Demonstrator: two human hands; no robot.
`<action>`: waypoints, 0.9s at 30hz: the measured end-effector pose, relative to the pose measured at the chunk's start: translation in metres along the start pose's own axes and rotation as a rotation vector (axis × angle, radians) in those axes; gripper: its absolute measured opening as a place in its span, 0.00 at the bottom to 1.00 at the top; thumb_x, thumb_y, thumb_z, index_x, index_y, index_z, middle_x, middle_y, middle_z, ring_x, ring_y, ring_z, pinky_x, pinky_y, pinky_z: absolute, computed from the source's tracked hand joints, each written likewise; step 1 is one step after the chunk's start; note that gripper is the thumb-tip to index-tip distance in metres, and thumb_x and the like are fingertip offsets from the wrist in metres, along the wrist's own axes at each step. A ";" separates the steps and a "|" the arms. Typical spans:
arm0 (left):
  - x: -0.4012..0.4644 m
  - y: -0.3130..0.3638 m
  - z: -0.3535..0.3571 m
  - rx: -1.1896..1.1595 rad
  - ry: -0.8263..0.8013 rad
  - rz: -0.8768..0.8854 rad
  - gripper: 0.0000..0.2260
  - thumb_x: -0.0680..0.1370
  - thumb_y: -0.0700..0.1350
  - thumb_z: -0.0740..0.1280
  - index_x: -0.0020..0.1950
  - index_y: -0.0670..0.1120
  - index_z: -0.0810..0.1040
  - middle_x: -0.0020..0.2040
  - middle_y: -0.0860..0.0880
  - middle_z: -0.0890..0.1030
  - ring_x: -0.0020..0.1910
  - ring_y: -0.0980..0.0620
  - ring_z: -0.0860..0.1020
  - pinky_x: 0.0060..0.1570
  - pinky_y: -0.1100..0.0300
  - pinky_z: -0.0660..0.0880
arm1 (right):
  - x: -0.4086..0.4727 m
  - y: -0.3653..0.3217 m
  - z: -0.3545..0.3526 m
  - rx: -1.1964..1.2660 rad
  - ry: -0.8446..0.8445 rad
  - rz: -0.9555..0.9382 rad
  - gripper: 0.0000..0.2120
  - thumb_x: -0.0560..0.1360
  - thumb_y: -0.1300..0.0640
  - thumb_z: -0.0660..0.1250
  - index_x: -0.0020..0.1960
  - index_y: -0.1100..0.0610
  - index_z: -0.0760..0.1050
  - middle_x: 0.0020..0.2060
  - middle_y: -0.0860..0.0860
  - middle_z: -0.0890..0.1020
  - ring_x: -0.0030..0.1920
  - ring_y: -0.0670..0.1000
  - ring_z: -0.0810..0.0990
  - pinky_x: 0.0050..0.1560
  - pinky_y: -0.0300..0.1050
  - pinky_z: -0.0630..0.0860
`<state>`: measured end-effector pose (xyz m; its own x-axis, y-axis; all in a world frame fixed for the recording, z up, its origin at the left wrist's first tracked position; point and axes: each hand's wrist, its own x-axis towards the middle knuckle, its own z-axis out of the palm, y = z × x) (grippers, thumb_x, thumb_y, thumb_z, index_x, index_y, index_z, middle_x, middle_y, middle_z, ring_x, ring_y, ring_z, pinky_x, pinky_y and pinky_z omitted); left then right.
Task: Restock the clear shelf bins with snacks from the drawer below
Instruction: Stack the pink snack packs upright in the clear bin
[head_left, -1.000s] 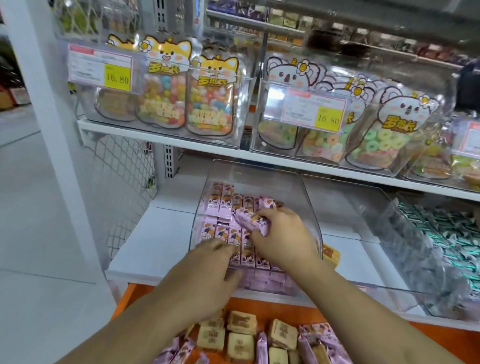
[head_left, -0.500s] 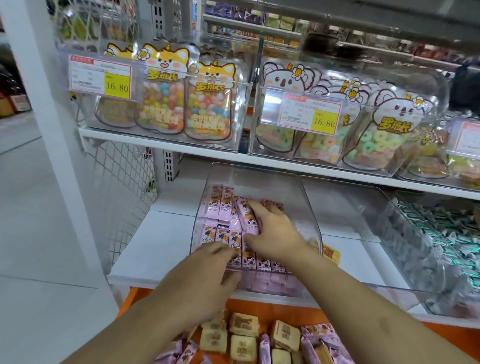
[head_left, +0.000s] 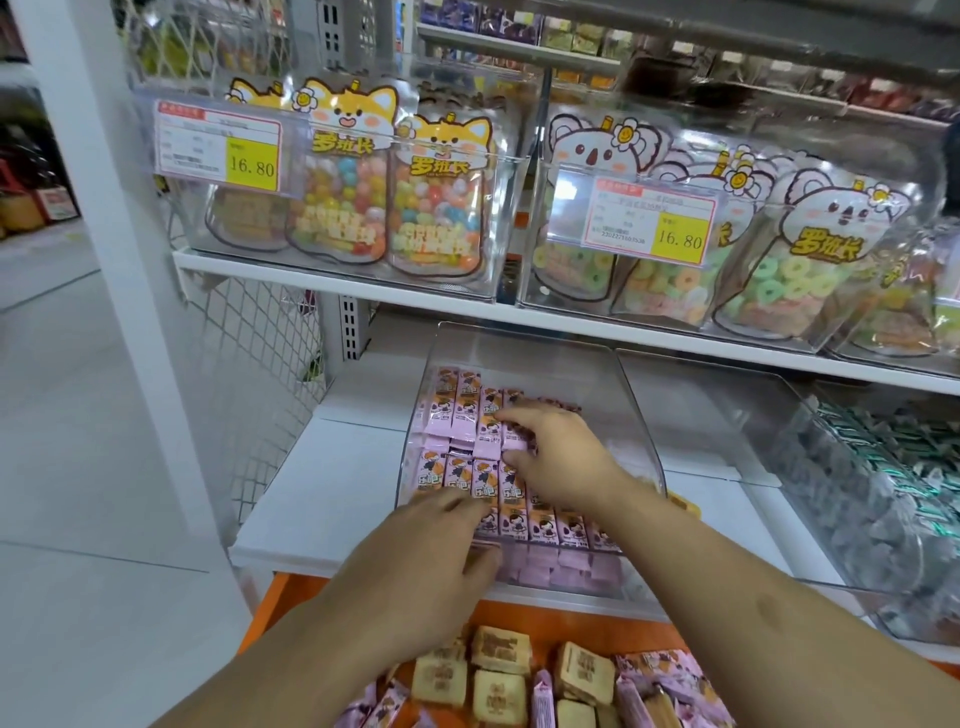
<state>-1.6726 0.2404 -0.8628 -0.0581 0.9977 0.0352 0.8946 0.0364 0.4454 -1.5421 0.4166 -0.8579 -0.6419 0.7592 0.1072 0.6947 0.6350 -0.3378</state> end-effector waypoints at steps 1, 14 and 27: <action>0.000 0.001 0.000 0.003 0.002 0.002 0.25 0.84 0.61 0.58 0.80 0.57 0.63 0.77 0.60 0.66 0.75 0.57 0.65 0.74 0.56 0.67 | 0.005 -0.001 0.002 0.000 0.013 0.008 0.27 0.79 0.55 0.73 0.77 0.50 0.72 0.74 0.50 0.76 0.73 0.53 0.74 0.76 0.48 0.68; -0.001 0.001 0.002 0.027 0.005 0.012 0.23 0.84 0.59 0.59 0.79 0.57 0.65 0.75 0.59 0.69 0.72 0.56 0.67 0.72 0.57 0.67 | 0.021 0.007 0.016 0.066 0.098 0.076 0.31 0.76 0.46 0.74 0.77 0.46 0.71 0.74 0.46 0.76 0.73 0.51 0.74 0.73 0.48 0.72; -0.012 0.011 -0.003 0.201 -0.149 0.087 0.31 0.84 0.65 0.53 0.84 0.55 0.52 0.84 0.55 0.55 0.82 0.52 0.51 0.80 0.53 0.44 | -0.059 -0.006 -0.023 0.032 0.091 -0.027 0.29 0.80 0.44 0.68 0.80 0.44 0.68 0.81 0.45 0.65 0.80 0.48 0.61 0.75 0.38 0.50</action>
<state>-1.6636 0.2281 -0.8554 0.0753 0.9945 -0.0734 0.9644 -0.0539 0.2589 -1.5007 0.3713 -0.8405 -0.6268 0.7529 0.2006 0.6661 0.6514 -0.3634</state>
